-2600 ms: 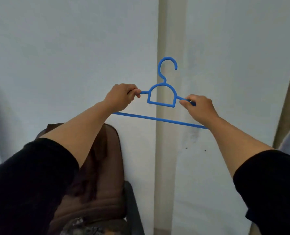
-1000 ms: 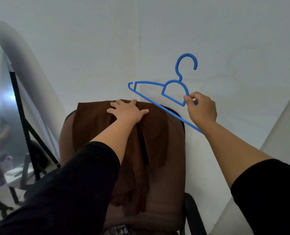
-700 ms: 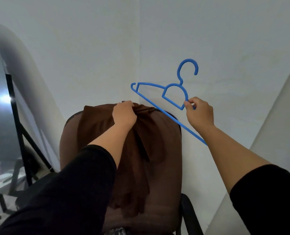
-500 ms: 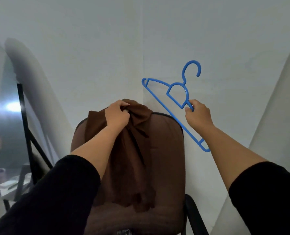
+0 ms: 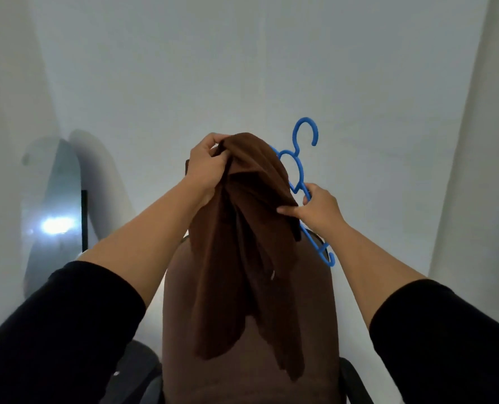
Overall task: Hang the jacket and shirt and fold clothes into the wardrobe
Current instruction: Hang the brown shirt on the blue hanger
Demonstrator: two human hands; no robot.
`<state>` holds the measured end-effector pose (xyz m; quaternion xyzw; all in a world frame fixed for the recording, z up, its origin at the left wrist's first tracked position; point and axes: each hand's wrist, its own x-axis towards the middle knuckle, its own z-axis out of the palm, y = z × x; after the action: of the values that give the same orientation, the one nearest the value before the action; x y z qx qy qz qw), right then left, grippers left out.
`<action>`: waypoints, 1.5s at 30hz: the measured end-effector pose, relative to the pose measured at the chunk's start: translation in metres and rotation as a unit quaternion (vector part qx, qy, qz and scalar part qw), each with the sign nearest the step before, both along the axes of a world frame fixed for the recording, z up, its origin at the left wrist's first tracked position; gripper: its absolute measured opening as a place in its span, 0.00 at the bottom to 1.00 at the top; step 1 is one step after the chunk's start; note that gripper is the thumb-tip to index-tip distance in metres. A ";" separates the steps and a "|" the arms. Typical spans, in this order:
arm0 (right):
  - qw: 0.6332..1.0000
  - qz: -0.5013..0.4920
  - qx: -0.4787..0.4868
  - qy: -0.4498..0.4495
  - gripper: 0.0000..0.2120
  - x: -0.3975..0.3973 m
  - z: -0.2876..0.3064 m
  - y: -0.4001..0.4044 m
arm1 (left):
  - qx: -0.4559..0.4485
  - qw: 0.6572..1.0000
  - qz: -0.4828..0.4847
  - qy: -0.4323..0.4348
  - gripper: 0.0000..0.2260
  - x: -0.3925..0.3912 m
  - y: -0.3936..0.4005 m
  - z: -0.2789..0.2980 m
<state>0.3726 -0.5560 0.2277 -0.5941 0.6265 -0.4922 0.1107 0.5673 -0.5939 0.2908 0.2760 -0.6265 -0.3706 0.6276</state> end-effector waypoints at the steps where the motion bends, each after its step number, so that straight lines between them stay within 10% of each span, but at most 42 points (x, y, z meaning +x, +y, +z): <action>1: 1.000 0.004 -0.002 -0.006 0.33 0.003 0.003 0.004 | -0.001 1.000 -0.014 0.004 0.12 0.003 0.006 0.004; 6: 0.998 -0.036 -0.048 0.002 0.08 0.007 0.019 0.025 | 0.032 0.999 0.010 -0.006 0.10 0.020 0.016 0.012; 15: 0.996 -0.010 -0.067 0.055 0.11 0.017 0.063 0.057 | 0.014 0.905 0.302 -0.300 0.14 0.053 0.011 -0.021; 24: 0.995 0.030 -0.019 0.090 0.12 0.057 0.055 0.053 | 0.043 0.846 0.022 -0.531 0.24 0.026 0.049 -0.025; 35: 0.999 0.042 -0.032 0.012 0.15 0.038 0.065 0.061 | 0.080 0.931 0.061 -0.350 0.15 -0.028 0.057 -0.033; 39: 0.995 0.055 -0.025 -0.084 0.32 0.025 0.038 0.072 | 0.097 0.964 0.136 -0.206 0.12 -0.034 0.054 -0.007; 45: 0.992 0.034 -0.007 -0.118 0.31 0.016 -0.003 0.076 | 0.147 0.982 0.118 0.004 0.08 -0.041 0.047 0.050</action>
<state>0.3886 -0.4803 0.2246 -0.5535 0.5848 -0.5596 0.1963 0.5262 -0.5472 0.3406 0.4358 -0.5256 -0.3834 0.6220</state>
